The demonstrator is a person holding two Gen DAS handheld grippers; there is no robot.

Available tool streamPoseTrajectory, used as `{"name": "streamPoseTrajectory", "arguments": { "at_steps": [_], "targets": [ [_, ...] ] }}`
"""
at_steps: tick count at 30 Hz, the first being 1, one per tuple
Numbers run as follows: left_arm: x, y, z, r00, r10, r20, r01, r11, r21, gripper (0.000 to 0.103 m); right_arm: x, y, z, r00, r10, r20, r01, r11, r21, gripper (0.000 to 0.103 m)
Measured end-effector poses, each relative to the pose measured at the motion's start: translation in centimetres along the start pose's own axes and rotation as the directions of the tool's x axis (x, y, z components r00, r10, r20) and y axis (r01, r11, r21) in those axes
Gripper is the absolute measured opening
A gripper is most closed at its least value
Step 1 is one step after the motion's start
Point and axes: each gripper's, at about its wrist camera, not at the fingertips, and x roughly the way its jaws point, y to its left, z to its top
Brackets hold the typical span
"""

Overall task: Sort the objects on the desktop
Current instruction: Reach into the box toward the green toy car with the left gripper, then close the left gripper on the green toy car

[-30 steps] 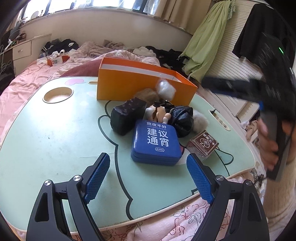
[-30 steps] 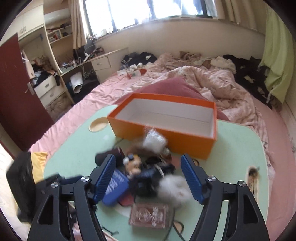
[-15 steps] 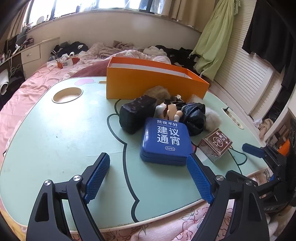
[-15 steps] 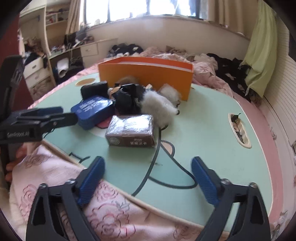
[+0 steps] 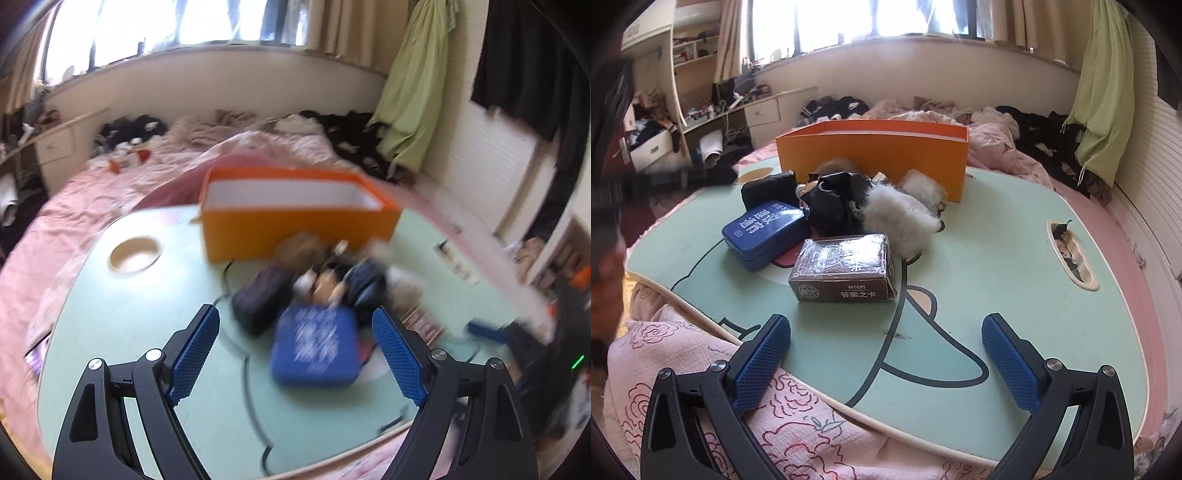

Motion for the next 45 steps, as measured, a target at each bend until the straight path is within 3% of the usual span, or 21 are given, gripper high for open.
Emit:
{"name": "streamPoseTrajectory", "arguments": {
  "at_steps": [5,8,9,10,11,13,14,16,20,23,27,31,32,34,35,37,38,40,42,45],
  "targets": [
    [2.4,-2.1,8.5,0.988,-0.138,-0.068,0.139,0.990,0.006,0.085,-0.1,0.0,0.0,1.000,0.000,0.004,0.000,1.000,0.000,0.103],
    [7.1,-3.3,12.1,0.956,-0.211,-0.206,0.209,0.977,-0.034,0.078,-0.2,-0.1,0.0,1.000,0.001,0.010,-0.001,1.000,0.002,0.103],
    [9.1,-3.6,12.7,0.946,-0.207,-0.249,0.200,0.978,-0.056,0.070,-0.2,0.0,0.0,1.000,0.000,0.012,0.000,1.000,0.003,0.103],
    [11.4,-3.7,13.2,0.926,-0.209,-0.315,0.200,0.978,-0.063,0.063,-0.3,0.0,-0.1,1.000,0.001,0.015,-0.001,1.000,0.004,0.103],
    [13.6,-3.6,13.6,0.914,-0.192,-0.357,0.171,0.981,-0.090,0.063,-0.3,-0.1,-0.1,1.000,0.001,0.017,-0.001,1.000,0.004,0.103],
    [17.8,-3.2,13.8,0.874,-0.197,-0.444,0.149,0.979,-0.142,0.063,-0.3,-0.2,-0.2,1.000,0.004,0.020,-0.004,1.000,0.005,0.103],
    [19.6,-2.8,13.7,0.850,-0.220,-0.478,0.147,0.972,-0.185,0.063,-0.4,-0.2,-0.3,1.000,0.003,0.022,-0.003,1.000,0.004,0.103],
    [21.5,-2.2,13.6,0.825,-0.264,-0.500,0.156,0.956,-0.247,0.063,-0.5,-0.2,-0.3,1.000,0.004,0.025,-0.004,1.000,0.004,0.103],
    [22.6,-2.1,12.8,0.818,-0.269,-0.509,0.154,0.954,-0.257,0.063,-0.6,-0.2,-0.4,1.000,0.005,0.031,-0.005,1.000,0.005,0.103],
    [23.5,-2.8,12.0,0.774,-0.300,-0.558,0.183,0.949,-0.256,0.063,-0.6,-0.1,-0.3,0.999,0.004,0.032,-0.004,1.000,0.005,0.103],
    [24.2,-3.5,11.4,0.755,-0.301,-0.583,0.201,0.952,-0.231,0.063,-0.6,-0.2,-0.3,0.999,0.005,0.032,-0.005,1.000,0.005,0.103],
    [24.2,-4.3,11.4,0.779,-0.249,-0.575,0.172,0.967,-0.186,0.061,-0.5,-0.2,-0.3,0.999,0.006,0.031,-0.006,1.000,0.006,0.103],
    [24.2,-4.5,11.4,0.788,-0.217,-0.576,0.155,0.976,-0.156,0.061,-0.5,-0.2,-0.3,0.999,0.010,0.030,-0.010,1.000,0.011,0.103],
    [24.1,-5.3,11.3,0.825,-0.083,-0.560,0.086,0.996,-0.021,0.058,-0.5,-0.2,-0.3,0.999,0.009,0.030,-0.009,1.000,0.012,0.103],
    [23.9,-5.2,11.3,0.835,-0.082,-0.544,0.088,0.996,-0.016,0.058,-0.5,-0.3,-0.3,1.000,0.010,0.029,-0.010,1.000,0.014,0.103],
    [23.7,-4.8,11.1,0.834,-0.103,-0.542,0.098,0.994,-0.039,0.054,-0.6,-0.3,-0.3,0.999,0.012,0.030,-0.012,1.000,0.014,0.103],
    [23.6,-4.5,11.2,0.832,-0.116,-0.543,0.109,0.993,-0.046,0.050,-0.6,-0.3,-0.3,0.999,0.011,0.030,-0.012,1.000,0.013,0.103],
    [23.5,-3.7,11.1,0.818,-0.153,-0.555,0.131,0.988,-0.080,0.017,-0.5,-0.4,-0.3,0.999,0.011,0.031,-0.012,1.000,0.014,0.103],
    [23.4,-3.2,11.1,0.828,-0.117,-0.549,0.101,0.993,-0.060,0.003,-0.5,-0.4,-0.2,0.999,0.012,0.031,-0.012,1.000,0.014,0.103],
    [23.1,-2.9,10.7,0.840,-0.096,-0.533,0.092,0.995,-0.034,0.000,-0.5,-0.5,-0.2,0.999,0.012,0.031,-0.013,1.000,0.013,0.103]
  ]
}}
